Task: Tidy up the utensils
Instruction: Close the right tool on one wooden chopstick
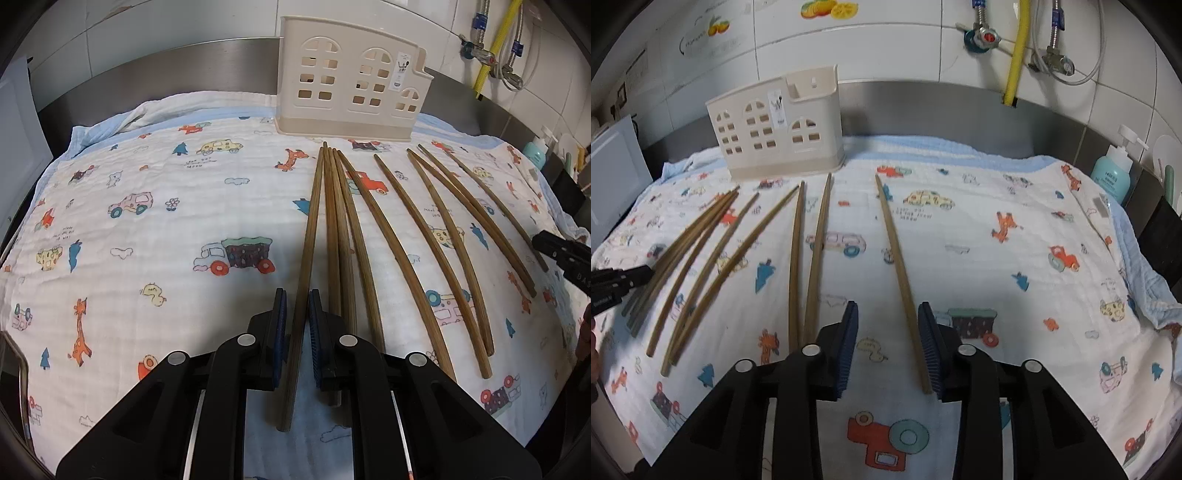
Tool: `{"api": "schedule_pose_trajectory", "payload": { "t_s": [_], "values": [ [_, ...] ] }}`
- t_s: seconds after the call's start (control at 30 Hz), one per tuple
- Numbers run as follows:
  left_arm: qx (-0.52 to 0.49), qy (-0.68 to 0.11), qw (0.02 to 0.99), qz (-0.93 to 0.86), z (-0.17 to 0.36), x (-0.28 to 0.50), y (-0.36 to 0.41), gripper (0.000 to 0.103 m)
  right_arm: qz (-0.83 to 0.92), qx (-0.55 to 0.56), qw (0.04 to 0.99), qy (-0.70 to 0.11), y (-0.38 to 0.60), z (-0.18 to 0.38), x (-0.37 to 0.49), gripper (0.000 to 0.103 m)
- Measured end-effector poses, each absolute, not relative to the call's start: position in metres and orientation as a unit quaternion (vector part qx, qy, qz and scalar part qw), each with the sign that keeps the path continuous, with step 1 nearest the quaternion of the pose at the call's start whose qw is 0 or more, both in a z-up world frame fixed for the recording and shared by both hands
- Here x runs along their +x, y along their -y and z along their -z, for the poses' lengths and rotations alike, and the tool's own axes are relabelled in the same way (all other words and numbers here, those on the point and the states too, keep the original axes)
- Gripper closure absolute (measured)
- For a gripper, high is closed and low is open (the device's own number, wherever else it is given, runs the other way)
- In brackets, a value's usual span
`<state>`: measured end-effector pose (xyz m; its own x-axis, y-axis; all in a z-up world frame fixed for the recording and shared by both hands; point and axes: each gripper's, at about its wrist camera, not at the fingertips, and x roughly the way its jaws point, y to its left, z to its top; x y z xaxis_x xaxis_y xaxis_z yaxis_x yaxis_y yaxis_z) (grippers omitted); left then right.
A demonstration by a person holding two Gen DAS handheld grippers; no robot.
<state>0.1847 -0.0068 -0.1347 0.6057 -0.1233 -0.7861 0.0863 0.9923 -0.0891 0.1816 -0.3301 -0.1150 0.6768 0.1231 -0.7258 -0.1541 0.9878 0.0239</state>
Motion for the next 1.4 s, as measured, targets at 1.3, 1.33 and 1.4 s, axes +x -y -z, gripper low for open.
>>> {"api": "schedule_pose_trajectory", "payload": {
  "t_s": [1.3,1.33,1.4],
  "values": [
    [-0.062,-0.441,0.891,0.086,0.136,0.183,0.001,0.09,-0.077,0.002,0.903,-0.423,0.343,0.134,0.192,0.083],
    [-0.063,-0.441,0.891,0.086,0.136,0.183,0.001,0.09,-0.075,-0.001,0.903,-0.422,0.342,0.134,0.192,0.084],
    [-0.066,-0.44,0.891,0.084,0.137,0.183,0.0,0.09,-0.071,-0.001,0.904,-0.422,0.342,0.134,0.193,0.09]
  ]
}}
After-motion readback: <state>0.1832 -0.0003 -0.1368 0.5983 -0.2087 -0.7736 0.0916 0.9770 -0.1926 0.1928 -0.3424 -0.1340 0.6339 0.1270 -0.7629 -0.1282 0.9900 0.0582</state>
